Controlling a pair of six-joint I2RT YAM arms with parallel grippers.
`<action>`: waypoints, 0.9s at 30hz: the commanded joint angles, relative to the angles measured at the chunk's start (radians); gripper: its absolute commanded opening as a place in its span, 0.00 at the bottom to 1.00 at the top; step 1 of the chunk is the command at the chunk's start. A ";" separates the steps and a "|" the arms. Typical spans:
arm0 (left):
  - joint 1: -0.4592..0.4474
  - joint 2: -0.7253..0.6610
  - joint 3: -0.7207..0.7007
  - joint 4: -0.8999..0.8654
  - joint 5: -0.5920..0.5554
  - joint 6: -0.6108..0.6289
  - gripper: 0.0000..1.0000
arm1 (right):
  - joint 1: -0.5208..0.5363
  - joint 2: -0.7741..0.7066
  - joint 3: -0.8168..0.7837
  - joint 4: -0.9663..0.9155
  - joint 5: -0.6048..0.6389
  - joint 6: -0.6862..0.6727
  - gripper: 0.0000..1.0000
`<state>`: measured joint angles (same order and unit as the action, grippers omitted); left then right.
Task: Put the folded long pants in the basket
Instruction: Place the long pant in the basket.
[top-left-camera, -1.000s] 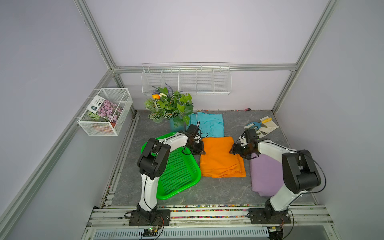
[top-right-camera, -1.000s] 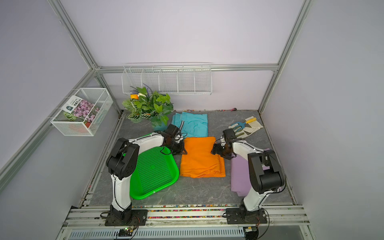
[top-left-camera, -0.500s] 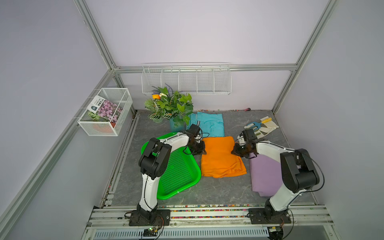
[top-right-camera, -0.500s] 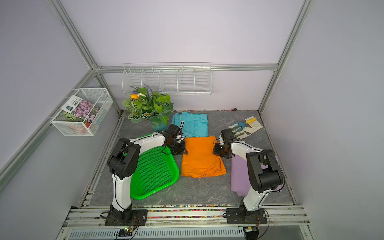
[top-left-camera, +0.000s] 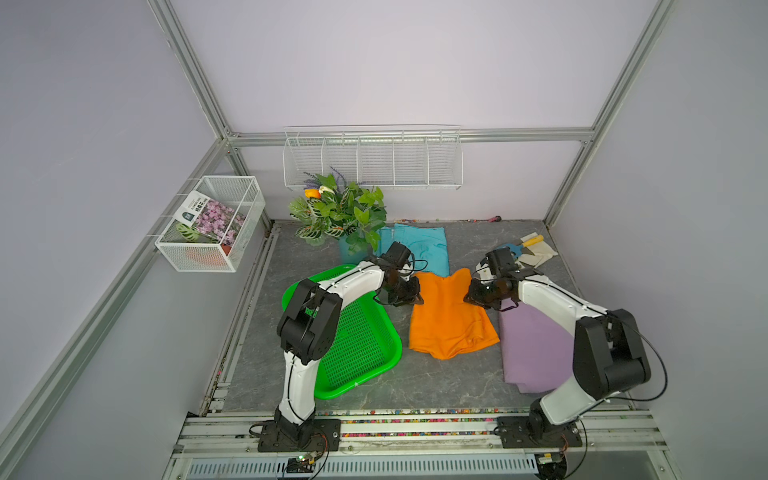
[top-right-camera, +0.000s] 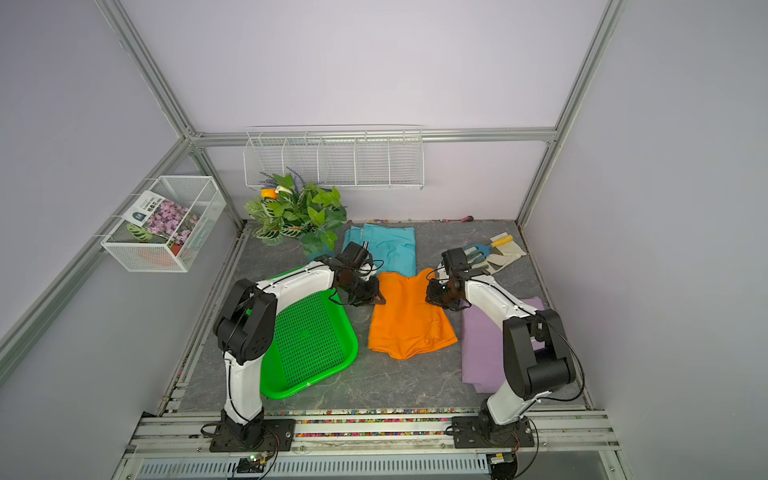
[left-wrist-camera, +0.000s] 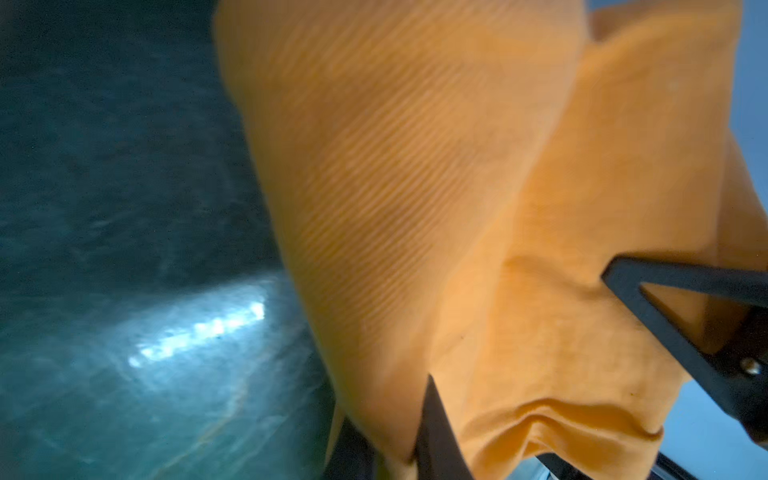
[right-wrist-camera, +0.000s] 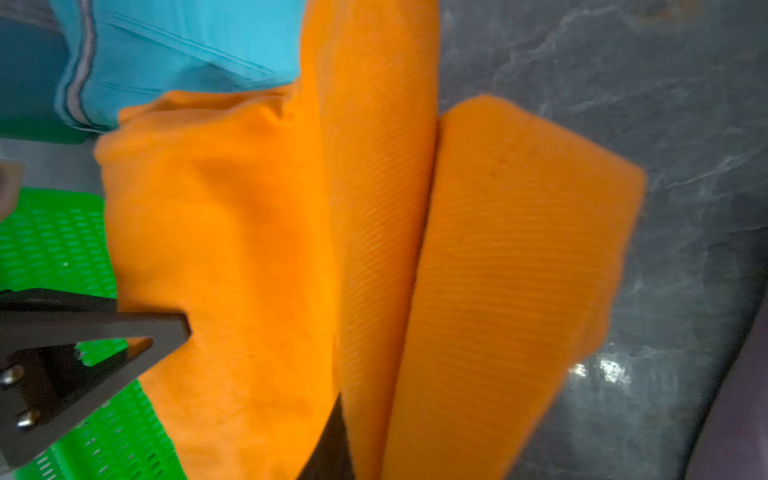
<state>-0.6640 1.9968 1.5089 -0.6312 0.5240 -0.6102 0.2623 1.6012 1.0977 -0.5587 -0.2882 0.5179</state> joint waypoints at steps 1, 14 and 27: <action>-0.016 -0.099 0.042 0.029 0.069 -0.051 0.00 | 0.023 -0.054 0.066 -0.101 -0.044 -0.033 0.00; -0.013 -0.337 0.004 -0.061 -0.034 -0.103 0.00 | 0.163 -0.052 0.313 -0.206 -0.064 -0.068 0.00; 0.183 -0.787 -0.289 -0.164 -0.276 -0.152 0.00 | 0.406 0.200 0.649 -0.196 -0.063 -0.035 0.00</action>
<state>-0.5098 1.2968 1.2343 -0.7750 0.3458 -0.7563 0.6300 1.7695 1.6787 -0.7753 -0.3199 0.4747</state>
